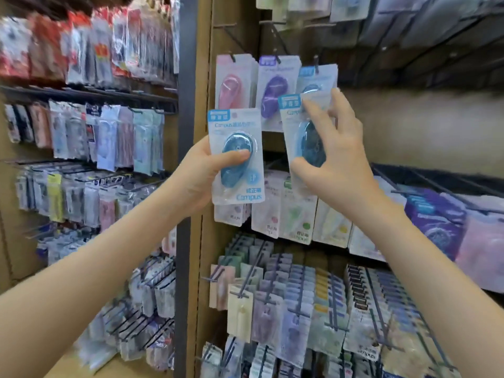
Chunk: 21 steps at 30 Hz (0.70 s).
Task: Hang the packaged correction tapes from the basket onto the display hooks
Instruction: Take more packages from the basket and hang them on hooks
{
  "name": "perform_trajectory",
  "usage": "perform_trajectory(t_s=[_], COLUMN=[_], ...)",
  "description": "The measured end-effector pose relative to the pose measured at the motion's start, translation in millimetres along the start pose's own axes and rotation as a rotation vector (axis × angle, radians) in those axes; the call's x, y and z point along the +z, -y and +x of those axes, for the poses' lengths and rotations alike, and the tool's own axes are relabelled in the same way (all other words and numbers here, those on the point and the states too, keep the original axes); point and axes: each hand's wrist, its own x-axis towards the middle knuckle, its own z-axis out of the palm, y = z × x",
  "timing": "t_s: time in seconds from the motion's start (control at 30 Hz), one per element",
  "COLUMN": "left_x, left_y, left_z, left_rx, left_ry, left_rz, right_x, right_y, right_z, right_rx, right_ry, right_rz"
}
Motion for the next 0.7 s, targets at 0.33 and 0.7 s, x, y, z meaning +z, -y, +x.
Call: perform_trajectory(t_s=[0.33,0.7], left_x=[-28,-24], left_y=[-13,5], left_z=[89,116], left_rx=[0.187,0.257], left_ry=[-0.025,-0.005], left_rz=[-0.009,-0.013], right_x=[17,-15], right_y=[-43,-48], right_z=[89,107], right_rx=[0.099,0.086], right_ry=[-0.118,-0.018], right_rz=[-0.15,-0.066])
